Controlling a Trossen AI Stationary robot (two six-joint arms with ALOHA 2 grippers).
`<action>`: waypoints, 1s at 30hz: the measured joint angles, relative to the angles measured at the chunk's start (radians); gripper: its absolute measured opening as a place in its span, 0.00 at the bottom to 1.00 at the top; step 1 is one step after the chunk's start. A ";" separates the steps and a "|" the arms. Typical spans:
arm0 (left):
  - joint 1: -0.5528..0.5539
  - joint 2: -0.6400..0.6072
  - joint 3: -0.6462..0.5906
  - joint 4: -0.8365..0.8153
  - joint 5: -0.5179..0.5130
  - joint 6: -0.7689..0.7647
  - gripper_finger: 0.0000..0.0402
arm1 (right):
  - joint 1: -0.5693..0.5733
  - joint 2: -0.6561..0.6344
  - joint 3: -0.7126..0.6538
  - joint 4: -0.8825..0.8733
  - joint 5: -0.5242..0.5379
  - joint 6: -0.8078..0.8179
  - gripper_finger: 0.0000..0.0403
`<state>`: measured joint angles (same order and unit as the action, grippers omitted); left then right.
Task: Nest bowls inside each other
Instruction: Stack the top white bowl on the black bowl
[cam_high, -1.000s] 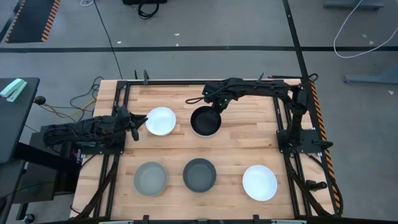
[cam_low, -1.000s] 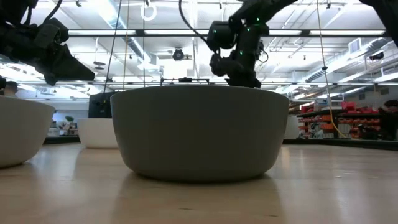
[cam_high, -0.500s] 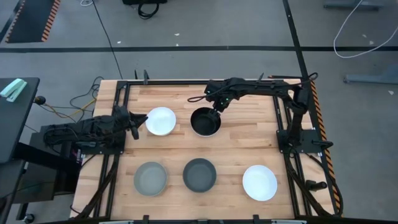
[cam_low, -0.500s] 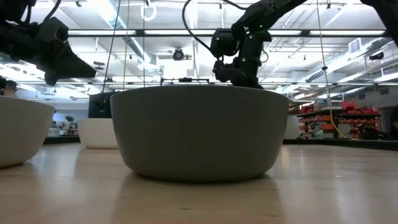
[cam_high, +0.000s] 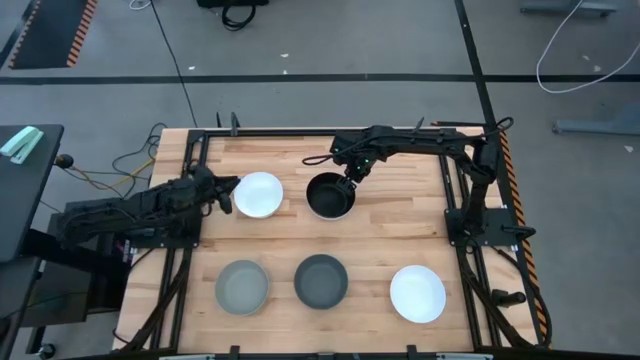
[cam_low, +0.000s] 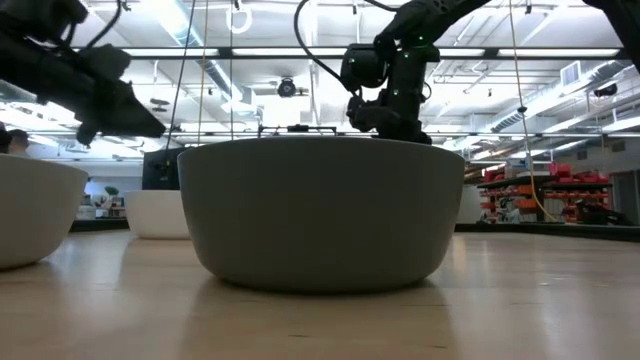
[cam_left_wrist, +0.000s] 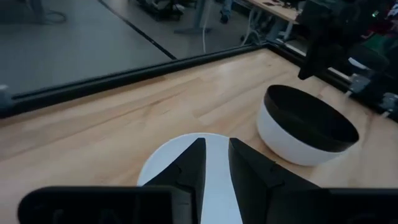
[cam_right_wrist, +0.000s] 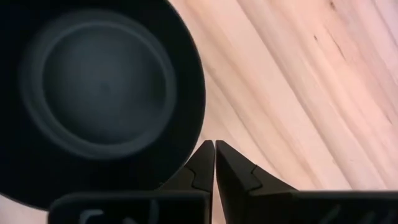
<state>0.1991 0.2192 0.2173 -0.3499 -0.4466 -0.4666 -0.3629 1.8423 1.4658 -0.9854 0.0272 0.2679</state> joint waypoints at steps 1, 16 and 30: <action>0.019 0.020 0.001 0.018 0.029 0.003 0.20 | 0.002 0.000 0.000 -0.003 0.000 -0.001 0.06; 0.328 0.497 0.422 -0.322 0.389 0.143 0.22 | 0.036 0.000 0.000 -0.094 -0.010 0.025 0.06; 0.567 0.910 0.498 -0.436 0.580 0.275 0.22 | 0.158 -0.014 0.000 -0.133 0.057 0.027 0.07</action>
<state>0.7662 1.1294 0.7151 -0.7861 0.1330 -0.1917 -0.2048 1.8281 1.4654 -1.1184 0.0842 0.2951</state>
